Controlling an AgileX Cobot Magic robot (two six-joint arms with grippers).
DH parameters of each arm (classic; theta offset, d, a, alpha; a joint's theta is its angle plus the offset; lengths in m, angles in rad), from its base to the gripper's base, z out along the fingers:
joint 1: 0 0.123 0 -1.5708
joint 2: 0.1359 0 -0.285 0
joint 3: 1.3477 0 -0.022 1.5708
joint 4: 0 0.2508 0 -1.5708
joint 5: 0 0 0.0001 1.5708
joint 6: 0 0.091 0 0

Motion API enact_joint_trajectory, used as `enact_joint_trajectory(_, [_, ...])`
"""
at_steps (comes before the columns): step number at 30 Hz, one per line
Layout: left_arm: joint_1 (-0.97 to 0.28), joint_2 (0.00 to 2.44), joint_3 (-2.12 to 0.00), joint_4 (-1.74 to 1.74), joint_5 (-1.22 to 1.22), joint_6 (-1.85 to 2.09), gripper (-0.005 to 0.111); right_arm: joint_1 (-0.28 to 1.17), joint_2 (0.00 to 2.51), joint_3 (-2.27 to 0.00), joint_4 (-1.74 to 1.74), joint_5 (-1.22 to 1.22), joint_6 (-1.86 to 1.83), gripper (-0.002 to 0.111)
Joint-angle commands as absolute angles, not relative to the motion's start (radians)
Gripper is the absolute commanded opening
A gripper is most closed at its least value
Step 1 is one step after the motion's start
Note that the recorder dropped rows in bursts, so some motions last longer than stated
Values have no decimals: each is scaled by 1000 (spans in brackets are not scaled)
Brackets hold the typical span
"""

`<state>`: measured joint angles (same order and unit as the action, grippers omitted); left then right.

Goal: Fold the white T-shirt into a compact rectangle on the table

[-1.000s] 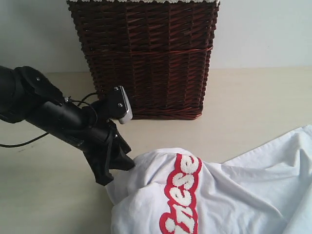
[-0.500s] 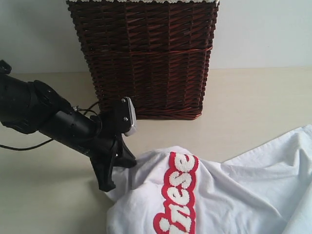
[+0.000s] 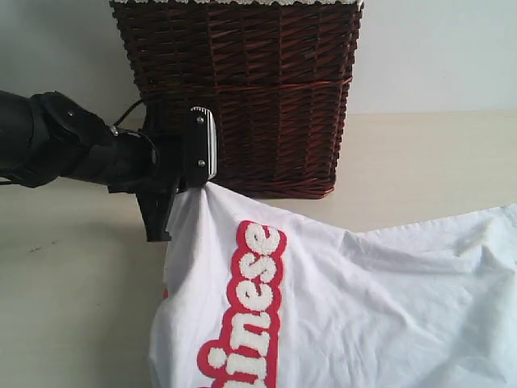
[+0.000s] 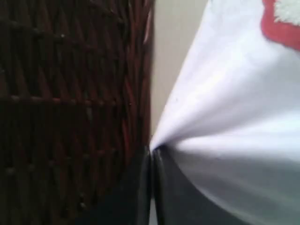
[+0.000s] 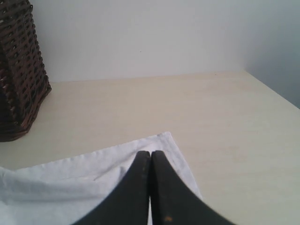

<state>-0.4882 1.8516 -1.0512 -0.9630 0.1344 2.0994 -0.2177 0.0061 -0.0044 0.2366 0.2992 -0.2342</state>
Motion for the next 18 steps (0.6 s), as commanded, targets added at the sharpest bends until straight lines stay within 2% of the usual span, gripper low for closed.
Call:
enact_joint_trajectory(1, [-489, 1799, -1064, -820, 31, 2098, 0, -216, 0, 0, 234, 290, -233, 0])
enact_joint_trajectory(2, [-489, 1775, -1061, -787, 39, 2098, 0, -216, 0, 0, 234, 290, -233, 0])
enact_joint_trajectory(4, [-487, 1730, -1055, -786, 206, 2086, 0, -216, 0, 0, 234, 290, -233, 0])
enact_joint_trajectory(7, [-476, 1692, -1055, -786, 753, 1986, 0, -216, 0, 0, 234, 290, -233, 0])
enact_joint_trajectory(12, [-479, 1708, -1000, -782, 1153, 1823, 0, -216, 0, 0, 234, 290, -233, 0])
enact_joint_trajectory(18, [-479, 1710, -895, -780, 1102, 1772, 1, -216, 0, 0, 234, 290, -233, 0])
